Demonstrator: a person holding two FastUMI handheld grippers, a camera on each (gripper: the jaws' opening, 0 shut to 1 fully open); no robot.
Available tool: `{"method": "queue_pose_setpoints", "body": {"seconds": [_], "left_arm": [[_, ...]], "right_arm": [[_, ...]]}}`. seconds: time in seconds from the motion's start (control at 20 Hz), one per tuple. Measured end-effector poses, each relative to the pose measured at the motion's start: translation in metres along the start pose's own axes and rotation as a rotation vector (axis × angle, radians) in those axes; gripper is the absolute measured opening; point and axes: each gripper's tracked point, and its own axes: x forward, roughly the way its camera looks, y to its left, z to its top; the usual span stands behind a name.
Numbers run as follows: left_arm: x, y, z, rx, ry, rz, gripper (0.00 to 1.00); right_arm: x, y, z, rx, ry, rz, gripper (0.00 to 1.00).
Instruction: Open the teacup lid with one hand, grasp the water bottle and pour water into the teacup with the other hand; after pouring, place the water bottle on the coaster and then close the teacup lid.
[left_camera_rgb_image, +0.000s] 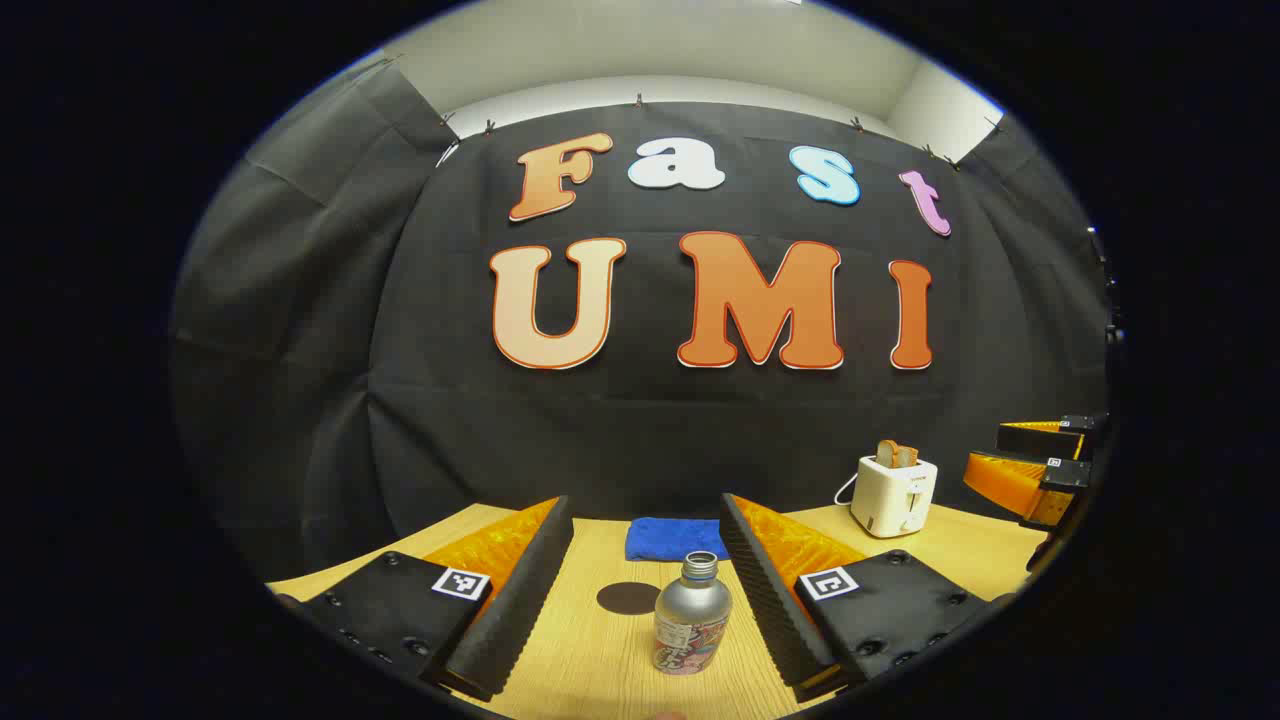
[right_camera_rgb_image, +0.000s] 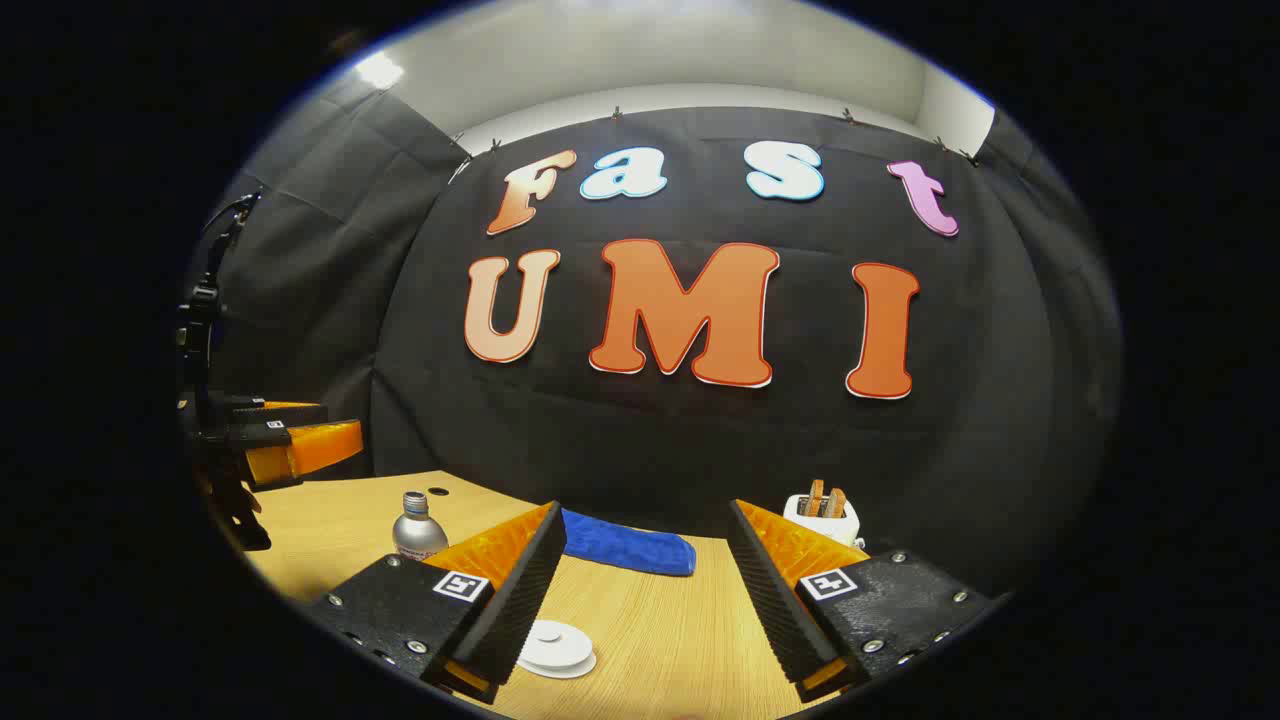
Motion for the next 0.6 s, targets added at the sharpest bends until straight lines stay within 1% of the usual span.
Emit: {"method": "queue_pose_setpoints", "body": {"seconds": [0.05, 0.15, 0.2, 0.25, 0.3, 0.35, 0.4, 0.45, 0.5, 0.55, 0.6], "left_arm": [[-0.0005, -0.0016, -0.0006, 0.003, 0.002, -0.003, 0.97], [-0.0003, -0.004, -0.0023, 0.01, 0.006, -0.006, 0.94], [0.0, -0.0046, -0.0028, 0.013, 0.007, -0.005, 0.94], [0.0002, -0.0057, -0.0029, 0.014, 0.008, -0.007, 0.97], [-0.0003, -0.007, -0.0026, 0.013, 0.008, -0.009, 0.97], [0.0001, -0.0082, -0.0028, 0.014, 0.008, -0.012, 1.0], [-0.0002, -0.0079, -0.0024, 0.014, 0.006, -0.012, 0.94], [-0.0002, -0.008, -0.0017, 0.012, 0.005, -0.014, 0.94], [-0.0002, -0.0088, -0.0015, 0.012, 0.004, -0.013, 0.94], [-0.0001, -0.0081, -0.002, 0.013, 0.004, -0.012, 0.94], [0.0002, -0.008, -0.0016, 0.015, 0.005, -0.011, 0.94]], "right_arm": [[-0.0004, -0.0003, -0.0009, -0.001, -0.001, 0.001, 0.97], [-0.0008, -0.0009, -0.0023, -0.001, 0.002, 0.002, 0.97], [-0.0014, -0.0013, -0.0035, 0.0, 0.003, 0.004, 0.97], [-0.0009, -0.0007, -0.0045, 0.0, 0.005, 0.005, 0.97], [0.0003, 0.0003, -0.0051, 0.0, 0.008, 0.008, 0.97], [0.0, 0.0003, -0.0054, -0.002, 0.01, 0.009, 0.97], [-0.0008, 0.0002, -0.0055, -0.003, 0.01, 0.011, 0.97], [-0.0013, 0.001, -0.0032, -0.004, 0.006, 0.015, 0.97], [-0.001, 0.0021, -0.0021, -0.005, 0.002, 0.019, 1.0], [-0.0008, 0.0044, -0.0005, -0.006, -0.002, 0.026, 0.97], [-0.0018, 0.0036, 0.0005, -0.008, -0.003, 0.028, 0.97]]}}
